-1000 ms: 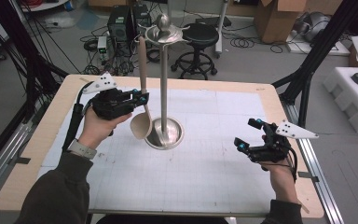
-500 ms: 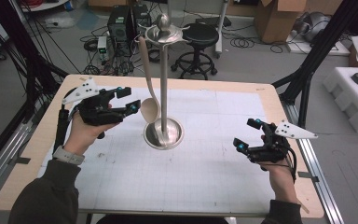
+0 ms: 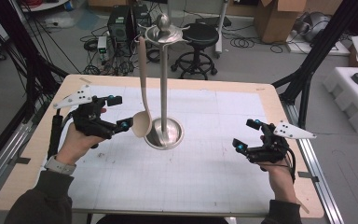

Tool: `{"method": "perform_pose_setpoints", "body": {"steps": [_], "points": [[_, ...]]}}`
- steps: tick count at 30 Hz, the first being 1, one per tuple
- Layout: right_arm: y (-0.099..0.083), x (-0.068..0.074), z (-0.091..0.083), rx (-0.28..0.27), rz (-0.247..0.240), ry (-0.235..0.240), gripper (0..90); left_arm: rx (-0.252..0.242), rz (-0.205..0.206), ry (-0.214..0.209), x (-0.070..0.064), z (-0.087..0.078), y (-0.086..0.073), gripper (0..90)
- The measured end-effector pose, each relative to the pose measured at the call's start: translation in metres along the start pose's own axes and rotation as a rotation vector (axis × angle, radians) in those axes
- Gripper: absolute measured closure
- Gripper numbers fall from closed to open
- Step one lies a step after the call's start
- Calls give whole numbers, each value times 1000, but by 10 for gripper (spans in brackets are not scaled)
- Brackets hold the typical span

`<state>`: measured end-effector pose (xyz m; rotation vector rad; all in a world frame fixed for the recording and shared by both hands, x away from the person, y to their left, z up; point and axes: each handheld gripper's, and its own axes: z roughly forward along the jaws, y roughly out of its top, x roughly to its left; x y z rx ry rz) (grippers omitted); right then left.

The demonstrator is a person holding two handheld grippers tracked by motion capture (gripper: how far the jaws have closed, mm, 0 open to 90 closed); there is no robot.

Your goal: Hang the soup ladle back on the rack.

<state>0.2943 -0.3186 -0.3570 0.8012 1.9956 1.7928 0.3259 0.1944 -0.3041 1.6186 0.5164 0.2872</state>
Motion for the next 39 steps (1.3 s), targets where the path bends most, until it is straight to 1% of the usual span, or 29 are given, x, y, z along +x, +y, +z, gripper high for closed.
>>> {"method": "perform_pose_setpoints", "body": {"steps": [2, 4, 5, 6, 7, 9, 10, 11, 12, 15, 16, 17, 19, 21, 24, 25, 27, 28, 30, 33, 35, 37, 39], "points": [[0, 0, 0, 1, -1, -1, 11, 2, 26, 20, -1, -2, -3, 17], [0, 0, 0, 3, -3, -1, 11, -2, 33, 25, 1, -5, -9, 17], [0, 0, 0, 2, -4, -2, 11, -22, 22, 30, 3, -6, -13, 17], [-1, 0, 1, 3, 2, -4, 11, -35, 3, 24, 5, -7, -17, 17], [-2, -1, 1, 6, 5, -5, 11, -32, -7, 29, 7, -8, -21, 17], [-3, -1, 1, 9, 7, -2, 11, -33, -10, 53, 10, -10, -31, 17], [-3, -1, 2, 9, 6, -3, 11, -32, -24, 54, 12, -11, -35, 17], [-3, -1, 2, 9, 5, -3, 11, -20, -27, 59, 13, -12, -39, 17], [-3, -2, 2, 10, 6, -3, 11, -6, -24, 76, 14, -14, -42, 17], [-4, -3, 2, 15, 8, -7, 11, 0, -25, 102, 16, -23, -51, 17], [-4, -3, 2, 18, 10, -6, 10, 7, -27, 117, 17, -26, -54, 17], [-4, -3, 2, 16, 8, -7, 11, 24, -29, 130, 18, -30, -56, 17], [-4, -3, 2, 16, 12, -7, 11, 2, -20, 150, 19, -38, -61, 17], [-4, -3, 3, 19, 7, -7, 11, -12, -21, 168, 20, -46, -66, 17], [-5, -2, 3, 23, 11, -6, 11, -23, -24, 190, 22, -57, -73, 17], [-5, -3, 3, 22, 11, -6, 11, -17, -27, 195, 22, -60, -76, 17], [-5, -3, 3, 19, 15, -5, 11, -6, -38, 207, 22, -64, -79, 17], [-6, -3, 4, 20, 12, -9, 11, -10, -40, 208, 22, -66, -80, 17], [-7, -4, 4, 23, 11, -9, 11, -31, -34, 215, 22, -67, -79, 17], [-11, -6, 7, 37, 21, -13, 11, -33, -29, 221, 22, -69, -80, 17], [-13, -6, 9, 48, 22, -12, 11, -24, -22, 234, 22, -72, -82, 17], [-14, -6, 10, 51, 27, -12, 11, -22, -28, 248, 22, -76, -85, 18], [-16, -6, 12, 36, 41, 4, 11, -28, -43, 260, 22, -80, -88, 17]]}}
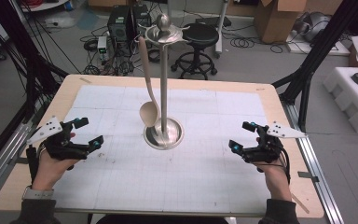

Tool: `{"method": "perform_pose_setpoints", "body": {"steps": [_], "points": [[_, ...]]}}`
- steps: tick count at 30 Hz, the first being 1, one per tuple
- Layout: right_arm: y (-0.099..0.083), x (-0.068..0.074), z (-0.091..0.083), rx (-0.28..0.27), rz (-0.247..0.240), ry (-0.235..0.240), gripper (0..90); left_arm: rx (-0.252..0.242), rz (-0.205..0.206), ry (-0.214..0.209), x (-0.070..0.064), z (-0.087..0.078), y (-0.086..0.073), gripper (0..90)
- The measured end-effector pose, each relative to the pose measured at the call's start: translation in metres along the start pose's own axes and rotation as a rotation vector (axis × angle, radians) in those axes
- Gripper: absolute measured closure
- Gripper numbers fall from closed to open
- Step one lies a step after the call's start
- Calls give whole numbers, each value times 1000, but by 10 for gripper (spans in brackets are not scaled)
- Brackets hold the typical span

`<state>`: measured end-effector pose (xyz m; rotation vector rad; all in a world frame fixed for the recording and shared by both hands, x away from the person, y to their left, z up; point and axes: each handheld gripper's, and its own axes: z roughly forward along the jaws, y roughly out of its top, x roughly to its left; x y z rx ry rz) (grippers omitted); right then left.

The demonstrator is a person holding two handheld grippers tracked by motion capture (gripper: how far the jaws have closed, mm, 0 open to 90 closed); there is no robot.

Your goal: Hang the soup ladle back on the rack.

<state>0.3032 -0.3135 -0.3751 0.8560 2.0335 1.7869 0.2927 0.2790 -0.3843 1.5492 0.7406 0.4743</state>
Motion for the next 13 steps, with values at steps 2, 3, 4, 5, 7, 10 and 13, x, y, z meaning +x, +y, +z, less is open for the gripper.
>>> {"method": "perform_pose_setpoints", "body": {"steps": [2, 3, 4, 5, 7, 10, 13], "points": [[-2, 0, 3, 4, 3, -1, 11, 0, -4, 8, 1, -4, -2, 17], [-3, 0, 4, 9, 0, -2, 11, 3, -4, 14, 1, -6, -3, 17], [-3, 1, 4, 14, 2, -1, 10, 6, 4, 19, 2, -8, -4, 17], [-3, 2, 4, 10, -2, 1, 11, 9, 7, 30, 2, -10, -5, 17], [-2, 3, 3, 0, -7, 2, 11, 10, -27, 75, 3, -11, -9, 17], [-2, 2, 1, -7, -3, -9, 11, 3, -47, 97, 1, -11, -14, 17], [-2, 1, -2, -18, 8, -17, 11, 2, -40, 93, -1, -10, -14, 17]]}}
